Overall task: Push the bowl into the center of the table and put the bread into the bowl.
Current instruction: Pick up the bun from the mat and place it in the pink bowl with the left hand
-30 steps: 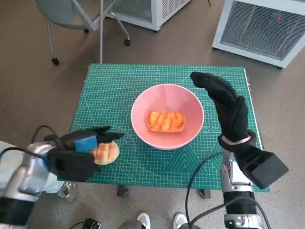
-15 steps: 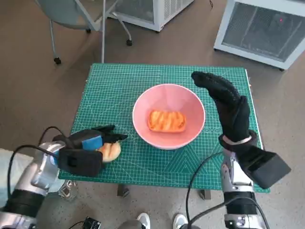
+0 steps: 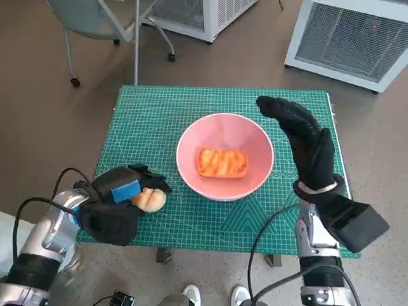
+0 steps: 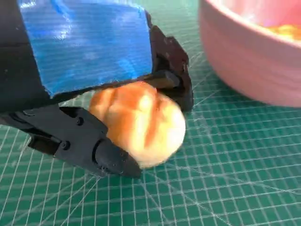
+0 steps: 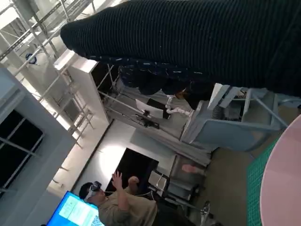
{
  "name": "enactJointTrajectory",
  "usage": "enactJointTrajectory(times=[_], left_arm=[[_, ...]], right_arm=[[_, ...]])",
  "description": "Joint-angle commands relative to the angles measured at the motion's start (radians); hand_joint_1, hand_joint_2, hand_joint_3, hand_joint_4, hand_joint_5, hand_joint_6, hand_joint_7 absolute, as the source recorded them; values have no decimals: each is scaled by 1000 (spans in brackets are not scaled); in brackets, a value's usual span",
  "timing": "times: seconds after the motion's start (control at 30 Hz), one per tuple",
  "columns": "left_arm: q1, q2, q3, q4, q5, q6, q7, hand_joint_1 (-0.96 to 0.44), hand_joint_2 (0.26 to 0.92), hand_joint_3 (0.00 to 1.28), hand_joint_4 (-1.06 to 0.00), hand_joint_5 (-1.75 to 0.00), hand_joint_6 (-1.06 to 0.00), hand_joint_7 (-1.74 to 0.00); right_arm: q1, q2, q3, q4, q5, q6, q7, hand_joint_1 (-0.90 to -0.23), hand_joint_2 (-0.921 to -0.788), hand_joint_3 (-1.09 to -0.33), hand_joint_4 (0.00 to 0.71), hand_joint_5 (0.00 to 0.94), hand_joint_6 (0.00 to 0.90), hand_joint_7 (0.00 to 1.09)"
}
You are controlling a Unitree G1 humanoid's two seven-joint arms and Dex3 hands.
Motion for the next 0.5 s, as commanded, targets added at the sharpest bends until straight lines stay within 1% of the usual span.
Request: enactJointTrajectory(times=[0.03,0.2,0.3,0.5], left_arm=[[-20,28,46,-19,-37,-11,-7,2,920,103,-656,-1215,-581,-1197],[-54,37,96,-45,-80,-15,-11,3,920,97,-664,-1210,-589,-1189],[-77,37,132,-78,-98,-11,5,2,920,97,-663,-1222,-591,-1175],[-132,6,179,-135,-124,4,35,2,920,133,-609,-1308,-569,-1172]], right_arm=[[13,-5,-2,12,-3,17,6,-716,-921,-748,118,0,-1,405],[10,-6,-4,16,-1,18,7,-716,-921,-749,117,0,-1,404],[11,-7,-5,15,-1,19,7,-717,-921,-750,117,0,-1,403],[9,-8,-7,17,-3,18,3,-716,-921,-750,118,0,-1,402]])
